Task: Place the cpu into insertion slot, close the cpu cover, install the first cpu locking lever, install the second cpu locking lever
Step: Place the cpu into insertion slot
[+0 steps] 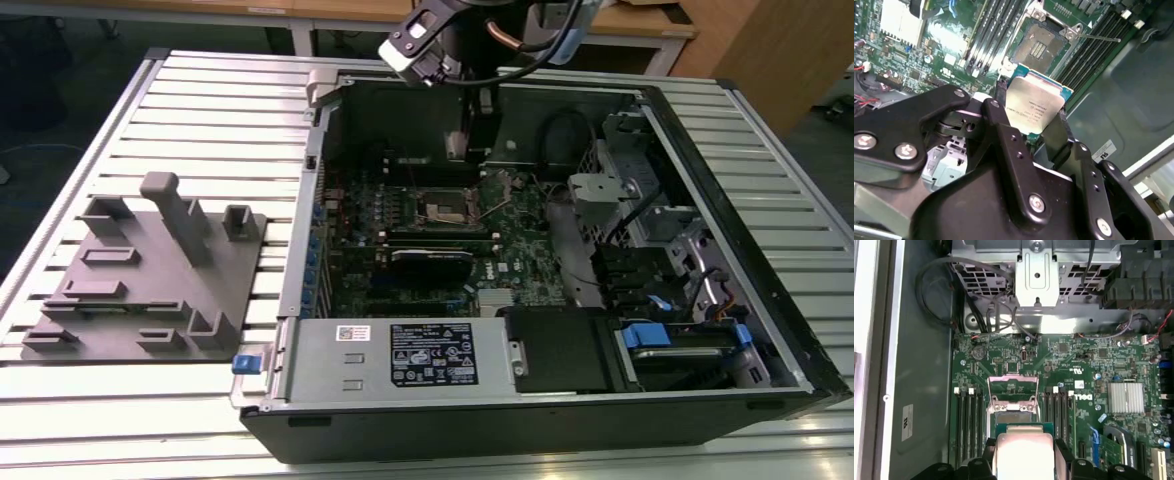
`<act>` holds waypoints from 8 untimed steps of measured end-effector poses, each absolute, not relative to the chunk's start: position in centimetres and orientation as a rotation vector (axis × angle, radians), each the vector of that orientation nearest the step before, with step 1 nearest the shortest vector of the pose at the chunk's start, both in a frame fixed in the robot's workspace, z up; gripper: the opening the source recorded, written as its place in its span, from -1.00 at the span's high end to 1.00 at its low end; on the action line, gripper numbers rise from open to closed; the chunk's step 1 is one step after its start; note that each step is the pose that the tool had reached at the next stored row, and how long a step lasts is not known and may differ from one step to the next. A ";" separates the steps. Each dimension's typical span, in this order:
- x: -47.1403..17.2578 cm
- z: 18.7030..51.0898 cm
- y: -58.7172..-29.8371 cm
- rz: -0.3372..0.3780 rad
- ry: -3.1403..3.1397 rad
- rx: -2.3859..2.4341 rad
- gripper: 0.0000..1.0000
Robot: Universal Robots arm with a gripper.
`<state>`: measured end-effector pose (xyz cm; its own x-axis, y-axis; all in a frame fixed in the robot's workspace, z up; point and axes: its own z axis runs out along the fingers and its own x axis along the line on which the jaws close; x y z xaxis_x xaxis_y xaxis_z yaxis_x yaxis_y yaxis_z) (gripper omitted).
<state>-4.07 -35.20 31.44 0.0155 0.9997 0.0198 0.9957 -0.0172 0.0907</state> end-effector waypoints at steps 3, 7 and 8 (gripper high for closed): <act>-4.2 30.9 -35.2 0.123 2.165 2.200 -0.07; -4.8 30.2 -35.2 0.123 2.172 2.194 -0.07; -4.9 30.0 -35.2 0.124 2.176 2.189 -0.07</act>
